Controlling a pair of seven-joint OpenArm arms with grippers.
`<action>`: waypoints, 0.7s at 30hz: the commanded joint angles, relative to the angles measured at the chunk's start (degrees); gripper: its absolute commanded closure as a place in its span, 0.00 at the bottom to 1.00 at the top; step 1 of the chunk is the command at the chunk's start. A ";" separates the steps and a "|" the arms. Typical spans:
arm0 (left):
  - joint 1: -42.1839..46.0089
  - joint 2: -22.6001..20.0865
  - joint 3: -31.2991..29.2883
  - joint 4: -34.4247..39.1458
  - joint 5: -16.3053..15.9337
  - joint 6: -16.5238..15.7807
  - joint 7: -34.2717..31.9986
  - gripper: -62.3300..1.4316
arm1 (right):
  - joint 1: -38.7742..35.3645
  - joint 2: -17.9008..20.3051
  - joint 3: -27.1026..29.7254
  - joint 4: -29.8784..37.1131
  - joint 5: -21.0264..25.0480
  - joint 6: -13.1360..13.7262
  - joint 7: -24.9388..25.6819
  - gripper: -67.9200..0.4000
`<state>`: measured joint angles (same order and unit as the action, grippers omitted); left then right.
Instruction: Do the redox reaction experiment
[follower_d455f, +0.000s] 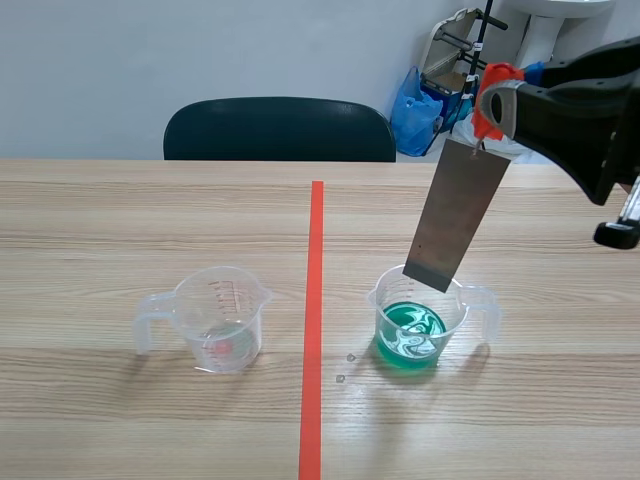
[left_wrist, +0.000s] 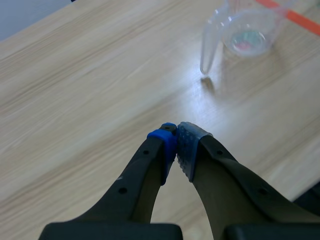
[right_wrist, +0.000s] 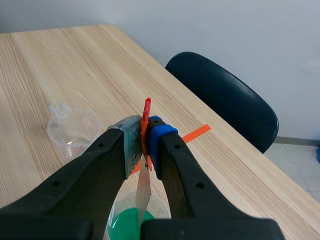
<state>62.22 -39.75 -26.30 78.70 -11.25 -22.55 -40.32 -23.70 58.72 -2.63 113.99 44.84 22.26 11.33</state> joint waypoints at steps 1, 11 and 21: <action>0.76 2.25 0.42 0.94 1.01 0.61 -3.19 0.93 | 0.68 0.31 0.76 0.68 0.66 -0.15 1.07 0.98; 10.78 12.52 -1.38 0.94 9.42 4.46 -17.77 0.89 | 0.68 0.31 0.76 0.68 0.66 -0.15 1.07 0.98; 13.22 16.24 -1.42 2.62 8.41 5.35 -23.34 0.02 | 0.68 0.31 0.76 0.68 0.66 -0.15 1.09 0.98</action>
<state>75.37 -24.21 -27.20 80.31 -1.72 -17.15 -62.83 -23.70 58.72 -2.63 113.99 44.84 22.26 11.33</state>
